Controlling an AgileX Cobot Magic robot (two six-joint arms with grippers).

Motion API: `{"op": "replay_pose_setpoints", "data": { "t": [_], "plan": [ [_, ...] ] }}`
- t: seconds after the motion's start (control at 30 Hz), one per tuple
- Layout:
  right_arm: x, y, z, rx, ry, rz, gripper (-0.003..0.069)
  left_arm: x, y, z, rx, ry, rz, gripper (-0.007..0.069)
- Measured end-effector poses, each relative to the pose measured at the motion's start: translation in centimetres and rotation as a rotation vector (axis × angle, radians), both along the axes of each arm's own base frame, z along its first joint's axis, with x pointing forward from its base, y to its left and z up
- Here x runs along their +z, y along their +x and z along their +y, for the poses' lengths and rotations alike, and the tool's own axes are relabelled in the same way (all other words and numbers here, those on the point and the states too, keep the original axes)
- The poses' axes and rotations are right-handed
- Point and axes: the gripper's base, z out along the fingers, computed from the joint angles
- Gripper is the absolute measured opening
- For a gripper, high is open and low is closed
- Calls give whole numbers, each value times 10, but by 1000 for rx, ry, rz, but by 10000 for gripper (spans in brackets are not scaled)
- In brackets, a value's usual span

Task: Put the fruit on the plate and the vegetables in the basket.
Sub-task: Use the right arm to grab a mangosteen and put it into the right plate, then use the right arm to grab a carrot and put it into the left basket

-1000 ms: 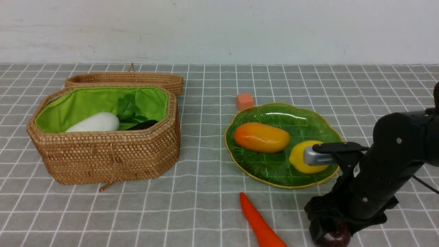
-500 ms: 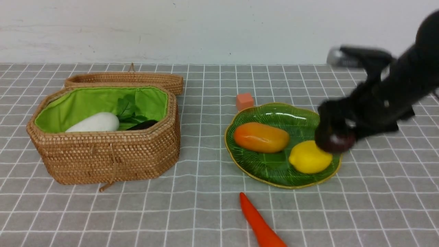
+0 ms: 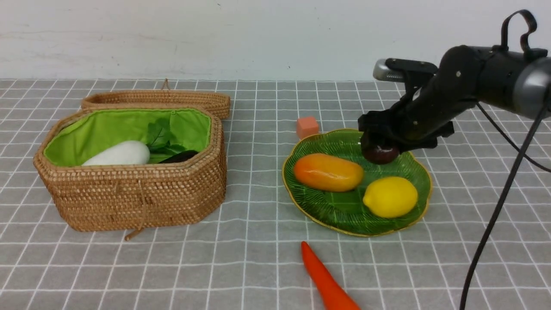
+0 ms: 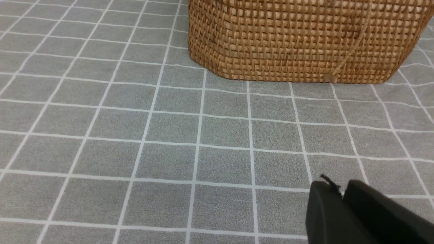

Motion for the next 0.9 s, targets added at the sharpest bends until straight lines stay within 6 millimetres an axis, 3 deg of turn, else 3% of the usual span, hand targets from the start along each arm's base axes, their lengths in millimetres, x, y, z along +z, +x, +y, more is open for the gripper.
{"op": "replay_pose_setpoints", "data": {
  "t": [0.13, 0.27, 0.4, 0.43, 0.53, 0.57, 0.6, 0.67, 0.77, 0.87, 0.9],
  "plan": [
    [5, -2, -1, 8, -11, -2, 678, 0, 0, 0, 0, 0, 0, 74],
    [16, -10, -3, 30, -39, 23, 664, 0, 0, 0, 0, 0, 0, 76],
    [46, -35, -1, 104, -74, 68, 618, 0, 0, 0, 0, 0, 0, 79],
    [46, -35, -1, 104, -74, 68, 618, 0, 0, 0, 0, 0, 0, 79],
    [58, -67, 20, 200, -75, 115, 592, 0, 0, 0, 0, 0, 0, 82],
    [56, -79, 31, 238, -77, 137, 589, 0, 0, 0, 0, 0, 0, 83],
    [43, -104, 55, 318, -87, 199, 584, 0, 0, 0, 0, 0, 0, 85],
    [33, -116, 66, 358, -101, 235, 583, 0, 0, 0, 0, 0, 0, 86],
    [-7, -154, 97, 480, -166, 334, 582, 0, 0, 0, 0, 0, 0, 88],
    [-23, -163, 105, 510, -189, 339, 581, 0, 0, 0, 0, 0, 0, 88],
    [-40, -167, 113, 528, -204, 347, 574, 0, 0, 0, 0, 0, 0, 90]
  ]
}}
